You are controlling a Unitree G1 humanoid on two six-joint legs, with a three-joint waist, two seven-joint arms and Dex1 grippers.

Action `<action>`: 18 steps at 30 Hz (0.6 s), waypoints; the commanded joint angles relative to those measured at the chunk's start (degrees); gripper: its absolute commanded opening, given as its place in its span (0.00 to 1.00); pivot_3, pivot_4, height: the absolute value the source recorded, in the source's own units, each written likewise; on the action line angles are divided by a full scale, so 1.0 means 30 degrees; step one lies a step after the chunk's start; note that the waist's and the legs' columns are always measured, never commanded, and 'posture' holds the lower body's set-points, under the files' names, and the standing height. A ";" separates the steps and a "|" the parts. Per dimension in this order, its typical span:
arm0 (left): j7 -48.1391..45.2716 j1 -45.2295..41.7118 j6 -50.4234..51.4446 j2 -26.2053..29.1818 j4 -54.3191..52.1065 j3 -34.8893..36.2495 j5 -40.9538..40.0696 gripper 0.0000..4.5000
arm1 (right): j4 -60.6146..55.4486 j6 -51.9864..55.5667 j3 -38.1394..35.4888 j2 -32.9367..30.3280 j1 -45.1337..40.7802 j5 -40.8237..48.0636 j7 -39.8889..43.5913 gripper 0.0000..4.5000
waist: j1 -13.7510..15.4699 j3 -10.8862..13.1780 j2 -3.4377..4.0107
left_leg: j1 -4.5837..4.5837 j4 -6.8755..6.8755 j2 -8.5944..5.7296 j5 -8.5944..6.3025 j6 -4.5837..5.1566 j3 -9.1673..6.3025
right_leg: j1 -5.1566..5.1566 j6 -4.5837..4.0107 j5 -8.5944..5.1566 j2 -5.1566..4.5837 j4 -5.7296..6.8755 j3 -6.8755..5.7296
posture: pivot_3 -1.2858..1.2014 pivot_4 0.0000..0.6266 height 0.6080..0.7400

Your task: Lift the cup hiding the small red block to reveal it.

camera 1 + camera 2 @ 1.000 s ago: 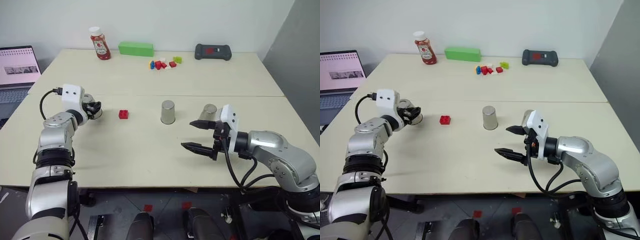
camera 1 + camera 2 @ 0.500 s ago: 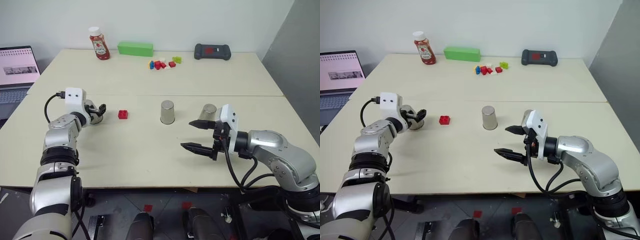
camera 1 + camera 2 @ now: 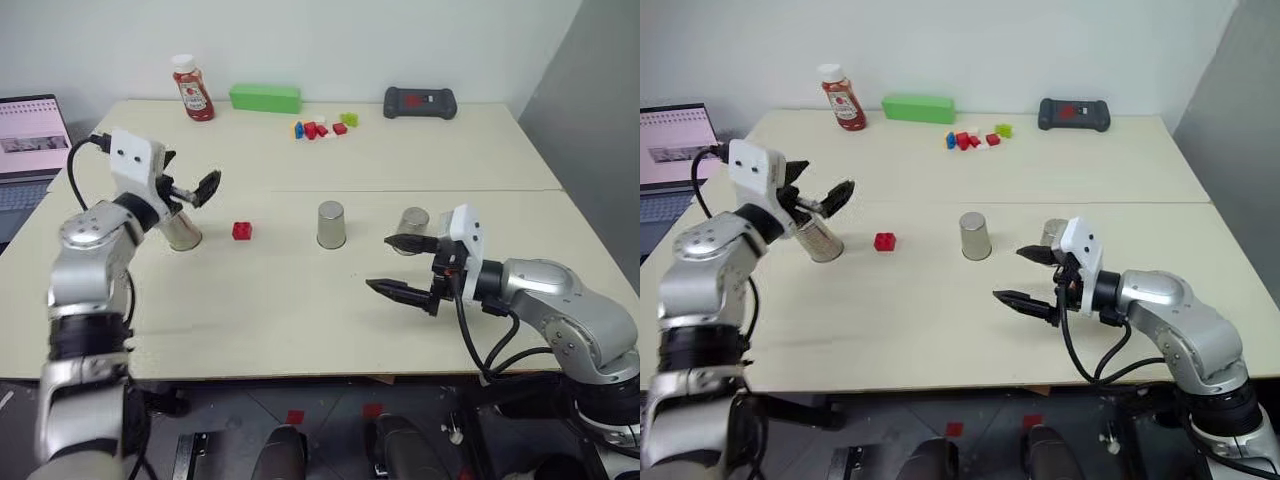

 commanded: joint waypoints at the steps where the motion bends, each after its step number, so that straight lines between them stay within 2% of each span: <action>1: -0.1962 0.3013 0.2213 0.1799 -0.3929 0.1588 -0.1638 1.00 | -0.0552 -0.1026 -0.0456 -0.0237 0.0532 -0.0349 0.0133 1.00 | -0.0080 0.0000 0.0000 | -0.0001 0.0001 0.0000 0.0000 0.0000 -0.0002 | 0.0000 0.0001 -0.0001 0.0003 0.0000 -0.0004 | 0.52 0.24 1.00; 4: -0.2491 0.5267 0.3718 0.2700 -0.6150 0.2791 -0.2538 1.00 | -0.0539 -0.1238 -0.0525 -0.0257 0.0672 -0.0426 0.0188 1.00 | -0.0106 0.0002 0.0003 | 0.0007 0.0004 0.0007 -0.0001 0.0001 0.0013 | 0.0001 -0.0001 -0.0004 0.0004 0.0000 0.0010 | 0.52 0.24 1.00; 6: -0.2453 0.7302 0.3827 0.3089 -0.7868 0.3514 -0.2126 1.00 | -0.0369 -0.1399 -0.0690 -0.0293 0.0720 -0.0359 0.0299 1.00 | -0.0097 0.0003 0.0002 | 0.0010 0.0007 0.0006 -0.0001 0.0002 0.0013 | 0.0005 0.0000 -0.0004 0.0004 -0.0002 0.0015 | 0.52 0.24 1.00; 9: -0.1907 0.9195 0.4817 0.2716 -0.9895 0.4551 -0.2559 1.00 | 0.0060 -0.1707 -0.0884 -0.0333 0.0695 -0.0351 0.0480 1.00 | -0.0048 0.0003 0.0004 | 0.0033 0.0006 0.0001 -0.0001 0.0002 0.0025 | 0.0022 0.0002 -0.0004 -0.0005 -0.0007 0.0031 | 0.52 0.24 1.00; 18: -0.1446 1.1168 0.5667 0.1560 -1.1548 0.6314 -0.3963 1.00 | 0.0710 -0.2147 -0.1218 -0.0547 0.0548 -0.0203 0.0973 1.00 | 0.0155 0.0002 0.0002 | 0.0031 0.0008 0.0001 -0.0001 0.0002 0.0016 | 0.0025 -0.0001 -0.0006 0.0000 -0.0010 0.0014 | 0.52 0.24 1.00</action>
